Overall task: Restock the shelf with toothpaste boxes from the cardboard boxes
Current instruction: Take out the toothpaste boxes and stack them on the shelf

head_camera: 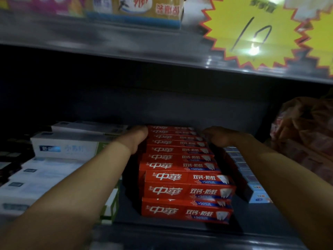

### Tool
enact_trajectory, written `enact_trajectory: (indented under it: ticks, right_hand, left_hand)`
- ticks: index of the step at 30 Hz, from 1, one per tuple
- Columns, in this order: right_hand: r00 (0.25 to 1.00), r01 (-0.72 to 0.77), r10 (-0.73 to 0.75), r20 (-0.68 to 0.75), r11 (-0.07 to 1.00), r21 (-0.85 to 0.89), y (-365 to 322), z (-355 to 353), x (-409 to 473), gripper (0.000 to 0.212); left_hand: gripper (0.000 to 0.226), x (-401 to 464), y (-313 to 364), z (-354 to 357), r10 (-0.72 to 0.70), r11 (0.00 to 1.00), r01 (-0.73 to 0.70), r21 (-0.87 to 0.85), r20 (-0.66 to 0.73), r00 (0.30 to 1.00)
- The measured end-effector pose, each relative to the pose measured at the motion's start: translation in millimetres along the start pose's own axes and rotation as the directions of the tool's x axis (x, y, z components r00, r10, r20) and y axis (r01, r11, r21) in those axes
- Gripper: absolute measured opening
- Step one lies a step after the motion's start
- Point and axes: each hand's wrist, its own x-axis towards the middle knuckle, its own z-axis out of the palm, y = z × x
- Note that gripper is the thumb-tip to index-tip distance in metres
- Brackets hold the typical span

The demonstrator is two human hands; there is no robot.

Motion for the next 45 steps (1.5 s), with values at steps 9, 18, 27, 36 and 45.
enact_trajectory:
  ticks: [9, 18, 27, 36, 45]
  right_hand:
    - [0.999, 0.004, -0.008, 0.039, 0.993, 0.114, 4, 8, -11, 0.034]
    - [1.0, -0.007, 0.006, 0.016, 0.996, 0.086, 14, 9, -10, 0.036]
    - [0.998, -0.043, 0.037, 0.052, 0.991, 0.124, 12, 15, -5, 0.032]
    - [0.992, -0.093, 0.069, 0.102, 0.964, 0.248, 9, 14, -1, 0.032]
    - [0.986, -0.145, 0.123, 0.109, 0.964, 0.225, 2, 14, 1, 0.036]
  left_hand:
    - [0.023, -36, -17, -3, -0.102, 0.993, 0.1, -0.064, -0.038, 0.994]
    - [0.031, -43, -20, 5, -0.159, 0.98, 0.154, -0.128, -0.029, 0.987]
    - [0.035, -35, -17, 6, -0.134, 0.96, 0.131, -0.248, 0.004, 0.991]
    - [0.031, -26, -14, 9, -0.131, 0.971, 0.123, -0.204, -0.026, 0.991]
    - [0.03, -24, -20, 7, -0.136, 0.957, 0.13, -0.261, -0.004, 0.991]
